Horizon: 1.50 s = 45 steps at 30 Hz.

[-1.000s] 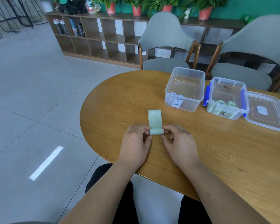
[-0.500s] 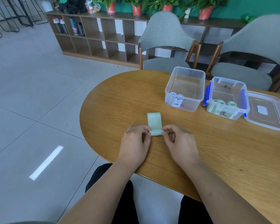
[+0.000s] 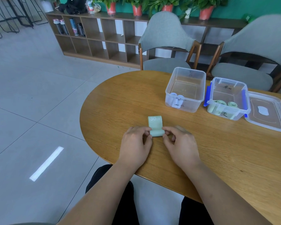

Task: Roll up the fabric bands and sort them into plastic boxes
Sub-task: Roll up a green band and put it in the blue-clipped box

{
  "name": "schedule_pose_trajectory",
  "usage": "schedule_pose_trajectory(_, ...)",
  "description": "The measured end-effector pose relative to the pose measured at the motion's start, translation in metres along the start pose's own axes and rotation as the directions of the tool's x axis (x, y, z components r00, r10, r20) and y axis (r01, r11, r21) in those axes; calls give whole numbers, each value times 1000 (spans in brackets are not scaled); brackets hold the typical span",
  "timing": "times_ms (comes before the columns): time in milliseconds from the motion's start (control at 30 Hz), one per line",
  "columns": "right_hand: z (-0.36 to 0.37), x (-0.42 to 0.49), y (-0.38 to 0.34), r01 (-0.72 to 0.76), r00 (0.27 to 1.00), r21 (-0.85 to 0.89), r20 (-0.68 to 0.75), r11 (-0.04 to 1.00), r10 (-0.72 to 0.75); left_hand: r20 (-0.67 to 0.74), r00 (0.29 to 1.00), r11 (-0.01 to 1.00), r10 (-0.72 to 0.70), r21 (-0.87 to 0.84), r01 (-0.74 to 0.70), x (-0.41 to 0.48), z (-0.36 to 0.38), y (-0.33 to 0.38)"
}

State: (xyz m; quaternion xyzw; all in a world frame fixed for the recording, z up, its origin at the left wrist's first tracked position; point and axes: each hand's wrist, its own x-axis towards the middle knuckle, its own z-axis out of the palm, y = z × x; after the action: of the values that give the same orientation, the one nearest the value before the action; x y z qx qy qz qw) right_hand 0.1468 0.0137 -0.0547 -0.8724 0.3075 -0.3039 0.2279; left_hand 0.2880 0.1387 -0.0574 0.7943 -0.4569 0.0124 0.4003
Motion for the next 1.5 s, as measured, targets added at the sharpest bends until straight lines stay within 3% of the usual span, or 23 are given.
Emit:
schedule_pose_trajectory(167, -1, 1, 0, -66, 998, 66, 15, 996, 66, 2, 1000, 1000, 0, -4, 0, 0, -1, 0)
schedule_pose_trajectory(467, 0, 0, -2, -6, 1000, -58, 16, 998, 7, -2, 1000, 1000, 5, 14, -5, 0, 0, 1)
schedule_pose_trajectory(900, -1, 2, 1, -33, 999, 63, -10, 997, 34, 5, 999, 999, -32, -28, 32, 0, -2, 2)
schedule_pose_trajectory(1500, 3, 12, -6, -12, 1000, -127, 22, 992, 15, 30, 999, 995, 12, 98, -15, 4, 3, 4)
